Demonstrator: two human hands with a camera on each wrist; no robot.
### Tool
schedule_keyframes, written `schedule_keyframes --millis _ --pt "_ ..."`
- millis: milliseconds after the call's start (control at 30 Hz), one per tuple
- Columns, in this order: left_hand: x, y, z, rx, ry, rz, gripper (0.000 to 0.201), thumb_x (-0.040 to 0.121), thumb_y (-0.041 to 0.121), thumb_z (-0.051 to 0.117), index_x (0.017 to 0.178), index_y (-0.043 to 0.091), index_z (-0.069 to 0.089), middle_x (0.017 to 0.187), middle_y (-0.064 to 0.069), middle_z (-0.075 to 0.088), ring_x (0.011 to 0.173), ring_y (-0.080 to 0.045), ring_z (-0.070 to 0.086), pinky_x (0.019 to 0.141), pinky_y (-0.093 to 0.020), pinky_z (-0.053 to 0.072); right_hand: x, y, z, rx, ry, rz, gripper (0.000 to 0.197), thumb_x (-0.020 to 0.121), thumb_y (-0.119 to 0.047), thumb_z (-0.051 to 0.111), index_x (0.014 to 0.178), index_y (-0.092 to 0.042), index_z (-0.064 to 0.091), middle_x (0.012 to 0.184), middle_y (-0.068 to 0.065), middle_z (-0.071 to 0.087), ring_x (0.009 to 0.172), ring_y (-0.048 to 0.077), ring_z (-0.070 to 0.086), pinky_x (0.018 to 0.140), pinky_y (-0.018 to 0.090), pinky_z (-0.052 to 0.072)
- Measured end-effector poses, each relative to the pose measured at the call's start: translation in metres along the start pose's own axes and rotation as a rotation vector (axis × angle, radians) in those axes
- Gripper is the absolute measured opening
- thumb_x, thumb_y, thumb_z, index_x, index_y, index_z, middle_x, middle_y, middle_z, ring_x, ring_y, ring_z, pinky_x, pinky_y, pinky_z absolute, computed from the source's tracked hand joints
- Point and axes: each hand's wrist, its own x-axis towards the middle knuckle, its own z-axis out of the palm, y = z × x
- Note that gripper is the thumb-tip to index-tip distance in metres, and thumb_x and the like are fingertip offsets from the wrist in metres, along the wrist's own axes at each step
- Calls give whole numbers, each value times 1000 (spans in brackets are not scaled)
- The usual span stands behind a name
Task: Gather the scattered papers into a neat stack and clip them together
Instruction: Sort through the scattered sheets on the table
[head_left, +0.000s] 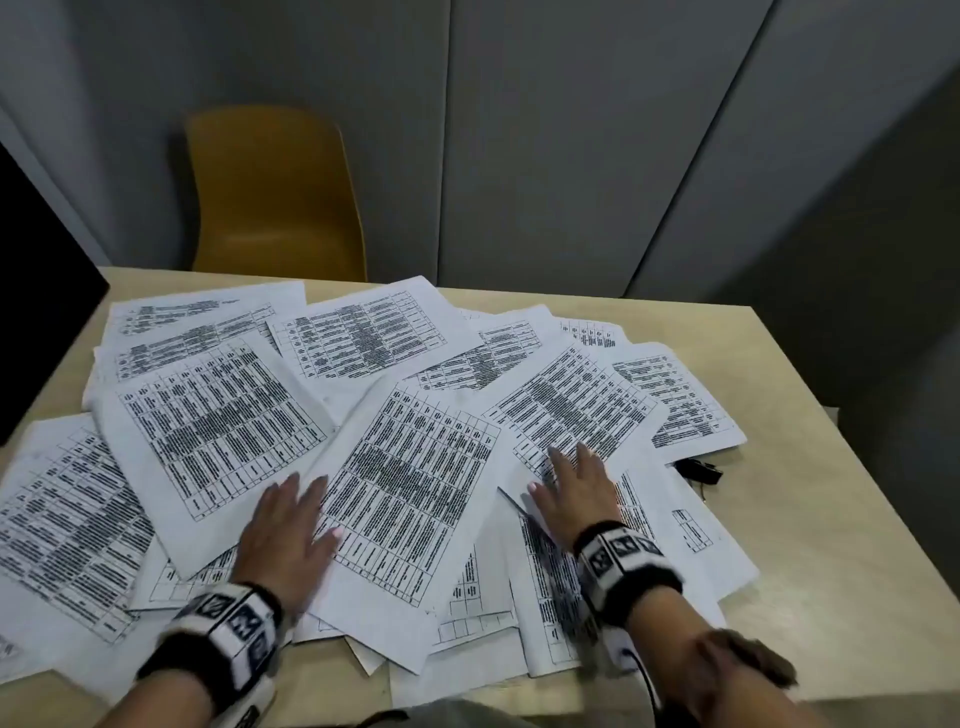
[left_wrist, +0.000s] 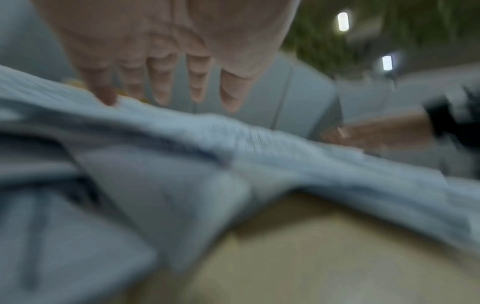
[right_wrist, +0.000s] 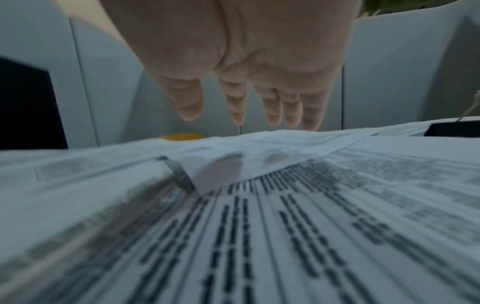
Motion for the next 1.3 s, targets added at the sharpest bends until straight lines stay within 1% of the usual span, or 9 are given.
schedule_keyframes --millis 133,233,367,500,700,1000,1133,1233,1300 --pt "-5 26 21 284 -246 -89 73 93 57 24 147 27 -16 155 -6 -27 142 -31 -25 115 -51 -6 -3 -11 16 -216 -222 -84 67 92 -58 26 148 -28 5 157 10 -11 145 33 -7 116 50 1" --pt "-5 31 28 301 -269 -118 75 93 57 25 147 27 -16 155 -7 -27 142 -32 -24 114 -53 -6 -24 -11 26 -257 -223 -248 67 90 -58 27 147 -28 8 157 4 -11 145 28 -9 113 46 -5" --pt "-5 38 23 156 -119 -118 69 93 51 37 149 30 4 160 -4 -7 146 -29 -6 117 -46 4 -38 -14 17 -76 -243 -416 53 88 -54 31 131 -27 45 157 -2 15 145 20 10 119 47 4" --pt "-1 34 17 -6 41 -209 72 91 42 47 149 24 9 159 -8 7 145 -28 6 116 -46 15 -14 -1 3 138 121 -12 57 91 -41 46 142 -21 31 153 10 25 141 26 22 118 40 17" --pt "-6 45 29 39 -14 -233 73 91 46 43 149 29 1 160 -5 -1 146 -27 2 117 -46 11 -6 -26 20 66 -156 -2 73 92 -50 40 149 -23 1 158 6 7 145 27 7 117 48 5" --pt "10 23 1 -87 172 -167 69 88 34 56 147 21 22 152 -8 30 139 -31 24 110 -49 27 -23 -52 9 796 -22 281 84 85 -9 63 147 -24 8 152 13 26 134 29 36 103 33 37" --pt "28 -3 -19 132 -104 -272 71 94 50 36 150 27 -1 160 -4 -9 145 -32 -7 115 -52 8 -19 -38 16 809 -55 424 58 83 -14 64 134 -1 41 127 20 56 114 34 56 100 47 45" --pt "18 -11 -14 243 -297 -165 68 95 53 24 148 30 -11 156 -2 -24 144 -30 -17 115 -50 0 -20 -31 13 827 -44 395 23 84 -7 61 106 -1 54 88 8 64 90 31 61 87 42 51" --pt "6 -14 -9 288 -342 -45 65 96 53 23 148 32 -9 155 1 -25 144 -27 -17 115 -49 -1 -18 -27 10 891 -64 389 20 85 -5 61 103 -3 53 90 9 64 90 30 61 84 41 51"
